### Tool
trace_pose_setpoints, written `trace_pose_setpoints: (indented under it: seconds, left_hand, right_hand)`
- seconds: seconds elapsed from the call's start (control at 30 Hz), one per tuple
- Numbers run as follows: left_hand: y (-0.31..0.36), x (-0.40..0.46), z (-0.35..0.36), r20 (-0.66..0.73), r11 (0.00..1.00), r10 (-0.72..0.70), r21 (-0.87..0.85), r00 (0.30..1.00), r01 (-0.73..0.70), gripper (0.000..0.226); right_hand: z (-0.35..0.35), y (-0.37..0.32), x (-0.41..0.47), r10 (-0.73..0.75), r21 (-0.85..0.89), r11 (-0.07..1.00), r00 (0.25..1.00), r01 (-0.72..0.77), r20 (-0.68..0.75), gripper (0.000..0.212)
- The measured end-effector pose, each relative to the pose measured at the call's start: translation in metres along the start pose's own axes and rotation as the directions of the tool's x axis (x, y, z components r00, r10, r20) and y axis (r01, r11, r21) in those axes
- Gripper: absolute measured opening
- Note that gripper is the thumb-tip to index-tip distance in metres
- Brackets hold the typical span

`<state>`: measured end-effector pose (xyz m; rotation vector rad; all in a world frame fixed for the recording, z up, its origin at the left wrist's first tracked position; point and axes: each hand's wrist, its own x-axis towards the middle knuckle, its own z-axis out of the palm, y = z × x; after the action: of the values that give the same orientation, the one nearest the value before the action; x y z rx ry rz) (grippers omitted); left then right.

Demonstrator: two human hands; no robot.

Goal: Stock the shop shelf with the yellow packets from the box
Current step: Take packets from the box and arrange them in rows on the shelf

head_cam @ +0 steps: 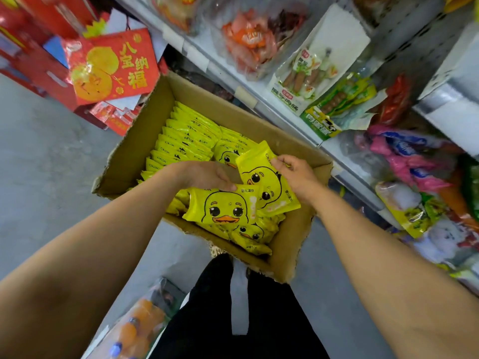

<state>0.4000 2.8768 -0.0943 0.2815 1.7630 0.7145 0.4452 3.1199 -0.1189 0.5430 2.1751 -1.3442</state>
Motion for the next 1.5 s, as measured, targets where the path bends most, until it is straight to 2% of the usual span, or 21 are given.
trace_pose_setpoints:
  seconds: [0.1, 0.13, 0.23, 0.27, 0.3, 0.37, 0.5, 0.57, 0.6, 0.63, 0.67, 0.73, 0.8, 0.83, 0.93, 1.0, 1.13, 1.23, 1.3, 1.4, 1.5]
  left_hand:
    - [0.022, -0.013, 0.003, 0.045, 1.0, 0.009, -0.002, 0.999, -0.009, 0.018]
    - [0.026, -0.015, 0.004, 0.073, 1.0, 0.008, 0.022, 0.997, -0.01, 0.03]
    - [0.038, -0.023, 0.008, 0.132, 0.993, -0.009, 0.115, 0.991, -0.006, 0.093]
    - [0.041, -0.024, 0.009, 0.14, 0.991, -0.023, 0.135, 0.99, 0.004, 0.111]
    - [0.046, -0.027, 0.01, 0.158, 0.987, -0.043, 0.158, 0.987, 0.017, 0.119]
    - [0.057, -0.036, 0.014, 0.193, 0.969, -0.06, 0.249, 0.979, 0.01, 0.124]
    - [0.095, -0.06, 0.035, 0.193, 0.9, -0.123, 0.435, 0.974, 0.027, 0.127]
    - [0.117, -0.07, 0.057, 0.151, 0.88, -0.136, 0.473, 0.979, 0.05, 0.132]
    - [0.128, -0.074, 0.068, 0.12, 0.87, -0.144, 0.489, 0.982, 0.068, 0.132]
    - [0.141, -0.08, 0.081, 0.086, 0.864, -0.149, 0.497, 0.985, 0.088, 0.129]
    - [0.155, -0.085, 0.095, 0.05, 0.859, -0.15, 0.501, 0.987, 0.106, 0.126]
    - [0.185, -0.093, 0.124, 0.011, 0.863, -0.153, 0.489, 0.988, 0.128, 0.117]
    - [0.217, -0.099, 0.152, -0.013, 0.844, -0.133, 0.523, 0.991, 0.12, 0.093]
    - [0.233, -0.101, 0.164, -0.034, 0.837, -0.121, 0.534, 0.992, 0.12, 0.084]
    - [0.286, -0.107, 0.202, -0.064, 0.845, -0.011, 0.532, 0.998, 0.044, 0.066]
    - [0.319, -0.106, 0.223, -0.074, 0.845, 0.076, 0.534, 0.994, -0.025, 0.056]
    - [0.39, -0.102, 0.256, -0.137, 0.811, 0.245, 0.572, 0.96, -0.125, 0.063]
    - [0.448, -0.103, 0.272, -0.141, 0.796, 0.34, 0.57, 0.93, -0.205, 0.034]
    - [0.489, -0.102, 0.275, -0.149, 0.755, 0.419, 0.605, 0.896, -0.253, 0.027]
    - [0.55, -0.1, 0.278, -0.113, 0.676, 0.517, 0.662, 0.848, -0.324, 0.041]
    - [0.611, -0.098, 0.282, -0.08, 0.559, 0.586, 0.76, 0.806, -0.331, 0.051]
  right_hand:
    - [-0.01, 0.0, -0.019, 0.053, 0.068, 0.996, 0.998, -0.051, -0.031, 0.02]
    - [-0.013, -0.002, -0.027, 0.076, 0.079, 0.994, 0.997, -0.073, -0.034, 0.028]
    - [-0.027, 0.003, -0.044, 0.176, 0.079, 0.982, 0.984, -0.174, -0.017, 0.068]
    - [-0.033, 0.008, -0.048, 0.211, 0.091, 0.974, 0.978, -0.209, -0.005, 0.068]
    - [-0.04, 0.012, -0.051, 0.224, 0.129, 0.966, 0.974, -0.224, 0.012, 0.058]
    - [-0.056, 0.015, -0.063, 0.238, 0.169, 0.956, 0.971, -0.238, 0.024, 0.044]
    - [-0.093, 0.014, -0.102, 0.264, 0.254, 0.934, 0.964, -0.253, -0.009, 0.051]
    - [-0.116, 0.026, -0.122, 0.298, 0.299, 0.907, 0.954, -0.295, 0.038, 0.081]
    - [-0.128, 0.037, -0.13, 0.309, 0.321, 0.893, 0.948, -0.316, 0.073, 0.1]
    - [-0.139, 0.045, -0.141, 0.286, 0.373, 0.875, 0.951, -0.308, 0.116, 0.105]
    - [-0.151, 0.051, -0.156, 0.248, 0.423, 0.858, 0.957, -0.29, 0.154, 0.098]
    - [-0.17, 0.044, -0.205, 0.202, 0.467, 0.838, 0.955, -0.282, 0.216, 0.068]
    - [-0.196, 0.051, -0.241, 0.119, 0.497, 0.832, 0.955, -0.245, 0.271, 0.033]
    - [-0.212, 0.057, -0.256, 0.055, 0.523, 0.828, 0.957, -0.204, 0.286, 0.025]
    - [-0.259, 0.069, -0.31, -0.133, 0.573, 0.818, 0.953, -0.049, 0.271, 0.041]
    - [-0.291, 0.077, -0.342, -0.185, 0.57, 0.821, 0.959, 0.03, 0.215, 0.036]
    - [-0.354, 0.091, -0.401, -0.203, 0.56, 0.815, 0.979, 0.152, 0.029, 0.038]
    - [-0.405, 0.102, -0.44, -0.266, 0.541, 0.799, 0.961, 0.261, -0.071, 0.033]
    - [-0.437, 0.108, -0.462, -0.3, 0.504, 0.797, 0.942, 0.334, -0.151, 0.039]
    - [-0.479, 0.115, -0.486, -0.283, 0.44, 0.809, 0.914, 0.39, -0.29, 0.052]
    - [-0.516, 0.123, -0.507, -0.266, 0.413, 0.798, 0.872, 0.438, -0.411, 0.053]
